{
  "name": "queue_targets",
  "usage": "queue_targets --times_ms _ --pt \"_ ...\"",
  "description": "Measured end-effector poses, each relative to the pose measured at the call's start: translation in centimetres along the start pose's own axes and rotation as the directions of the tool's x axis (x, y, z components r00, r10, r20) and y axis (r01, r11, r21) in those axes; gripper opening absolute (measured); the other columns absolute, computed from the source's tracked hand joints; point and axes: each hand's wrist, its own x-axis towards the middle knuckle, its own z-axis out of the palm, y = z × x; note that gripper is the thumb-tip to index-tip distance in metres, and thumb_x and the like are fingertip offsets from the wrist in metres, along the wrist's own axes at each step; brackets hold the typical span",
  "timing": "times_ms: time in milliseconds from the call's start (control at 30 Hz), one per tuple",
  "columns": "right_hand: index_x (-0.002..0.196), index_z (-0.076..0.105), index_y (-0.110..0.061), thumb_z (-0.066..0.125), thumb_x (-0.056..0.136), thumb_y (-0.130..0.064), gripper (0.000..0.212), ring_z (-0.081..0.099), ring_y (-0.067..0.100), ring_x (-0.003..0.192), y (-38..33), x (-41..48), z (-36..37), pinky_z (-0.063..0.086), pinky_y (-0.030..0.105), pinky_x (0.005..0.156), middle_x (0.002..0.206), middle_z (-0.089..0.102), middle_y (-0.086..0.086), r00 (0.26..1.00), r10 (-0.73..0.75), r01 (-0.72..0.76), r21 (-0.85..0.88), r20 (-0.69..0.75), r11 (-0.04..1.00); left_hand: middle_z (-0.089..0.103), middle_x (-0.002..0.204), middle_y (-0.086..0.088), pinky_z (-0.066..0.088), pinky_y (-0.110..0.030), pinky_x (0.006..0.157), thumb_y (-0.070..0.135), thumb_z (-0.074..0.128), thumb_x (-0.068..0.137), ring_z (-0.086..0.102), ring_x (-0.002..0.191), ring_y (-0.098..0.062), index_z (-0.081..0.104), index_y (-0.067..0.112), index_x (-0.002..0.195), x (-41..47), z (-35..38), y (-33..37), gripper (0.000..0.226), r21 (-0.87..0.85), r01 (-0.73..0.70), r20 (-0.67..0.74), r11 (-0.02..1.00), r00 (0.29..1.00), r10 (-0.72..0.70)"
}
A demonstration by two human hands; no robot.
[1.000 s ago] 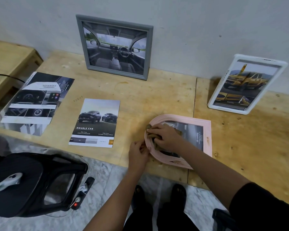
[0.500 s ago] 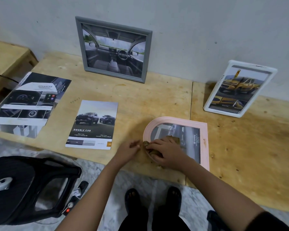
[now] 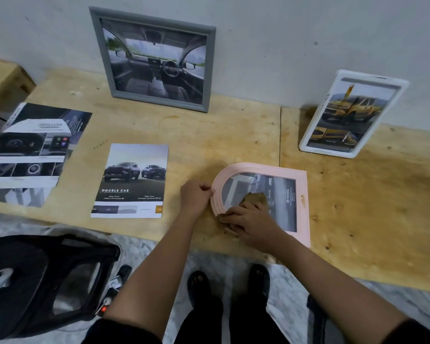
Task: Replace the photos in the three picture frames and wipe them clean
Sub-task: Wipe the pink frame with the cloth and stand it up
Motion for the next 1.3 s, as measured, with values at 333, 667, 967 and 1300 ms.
queue_targets --times_ms 333,667,967,1300 --pt "0.103 0.066 -0.043 0.042 0.076 -0.026 0.040 0.056 0.015 0.087 4.7 -7.8 -2.0 0.037 0.036 0.069 0.105 0.063 -0.023 0.999 0.043 -0.043 -0.028 -0.009 0.999 0.071 0.108 -0.011 0.047 -0.033 0.093 0.014 0.067 0.084 0.064 0.101 -0.024 0.071 0.005 0.104 -0.2 -0.1 0.3 0.023 -0.048 0.057 0.018 0.997 0.998 -0.056" --pt "0.112 0.062 -0.045 0.057 0.083 -0.019 0.039 0.051 0.019 0.104 7.0 -10.4 -3.8 0.032 0.038 0.084 0.110 0.055 -0.012 0.911 0.392 -0.380 -0.106 0.130 0.919 0.071 0.096 -0.012 0.050 -0.033 0.086 0.014 0.070 0.080 0.065 0.091 -0.026 0.072 0.003 0.096 -0.2 -1.0 0.3 0.018 -0.037 0.116 0.114 0.993 0.987 -0.111" --pt "0.108 0.068 -0.025 0.036 0.080 -0.027 0.043 0.052 0.023 0.099 -1.3 -0.9 -3.9 0.041 0.043 0.087 0.105 0.057 0.002 0.902 0.415 -0.364 0.301 -0.124 0.881 0.070 0.071 -0.013 0.056 -0.035 0.077 0.019 0.075 0.074 0.068 0.071 -0.026 0.070 0.004 0.067 -1.4 -1.9 -0.6 0.017 -0.120 0.224 0.221 0.967 0.956 -0.194" --pt "0.079 0.071 -0.033 0.053 0.057 -0.032 0.029 0.060 0.022 0.065 -3.8 0.6 -0.9 0.046 0.033 0.057 0.076 0.062 -0.001 0.968 0.251 -0.244 -0.296 -0.016 0.923 0.064 0.059 -0.010 0.057 -0.026 0.059 0.011 0.075 0.075 0.064 0.049 -0.014 0.062 0.004 0.058 -1.0 -2.0 -0.2 0.023 -0.151 0.268 0.204 0.952 0.950 -0.235"
